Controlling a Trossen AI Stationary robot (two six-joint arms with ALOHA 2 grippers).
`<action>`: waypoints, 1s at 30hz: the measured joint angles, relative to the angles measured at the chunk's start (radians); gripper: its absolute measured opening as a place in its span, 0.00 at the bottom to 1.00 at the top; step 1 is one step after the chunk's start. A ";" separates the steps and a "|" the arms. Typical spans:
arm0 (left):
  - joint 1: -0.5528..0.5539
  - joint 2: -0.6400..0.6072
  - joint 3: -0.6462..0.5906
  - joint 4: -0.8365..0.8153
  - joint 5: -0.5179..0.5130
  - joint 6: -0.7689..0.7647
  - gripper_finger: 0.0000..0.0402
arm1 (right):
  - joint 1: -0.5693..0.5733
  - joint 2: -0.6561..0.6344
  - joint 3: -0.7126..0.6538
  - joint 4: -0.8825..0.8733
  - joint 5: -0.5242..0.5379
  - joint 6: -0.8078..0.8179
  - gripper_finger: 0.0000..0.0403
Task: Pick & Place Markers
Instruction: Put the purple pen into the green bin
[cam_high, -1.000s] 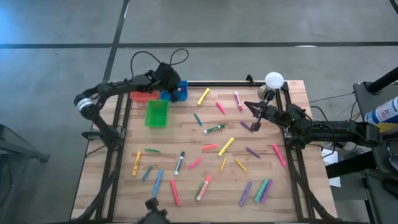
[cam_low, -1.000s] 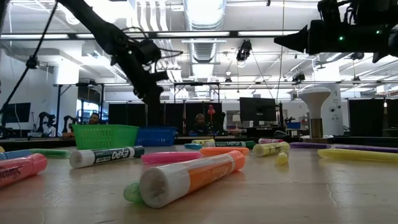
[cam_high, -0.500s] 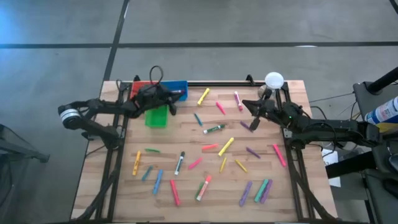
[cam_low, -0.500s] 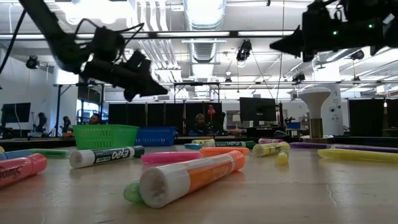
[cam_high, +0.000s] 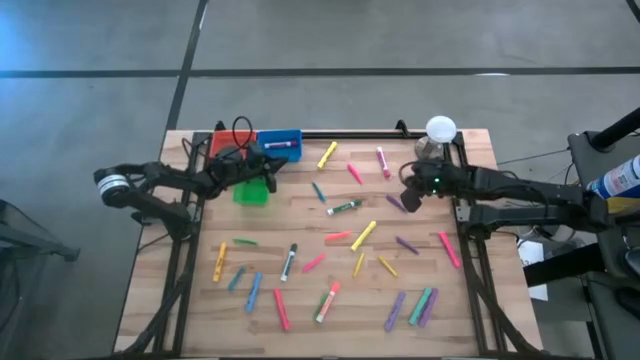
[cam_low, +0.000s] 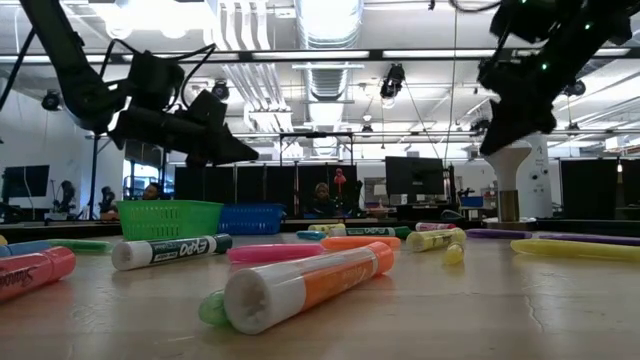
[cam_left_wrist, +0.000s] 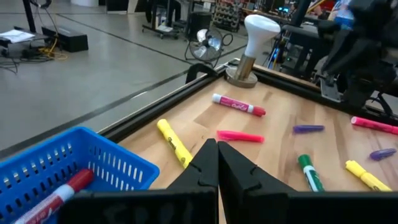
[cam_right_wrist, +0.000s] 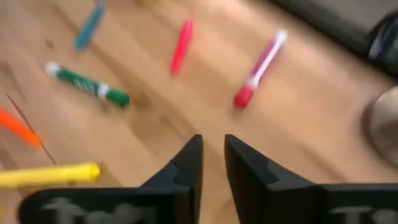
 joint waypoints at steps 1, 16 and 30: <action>0.000 0.001 0.001 0.002 -0.001 -0.002 0.00 | 0.000 0.023 -0.005 -0.006 -0.017 0.016 0.20; 0.000 0.002 -0.003 0.000 -0.003 0.010 0.00 | 0.000 0.440 -0.022 0.010 -0.184 0.060 0.32; 0.002 0.002 0.003 -0.061 -0.115 -0.034 0.00 | 0.000 0.453 -0.025 0.094 -0.230 0.042 0.07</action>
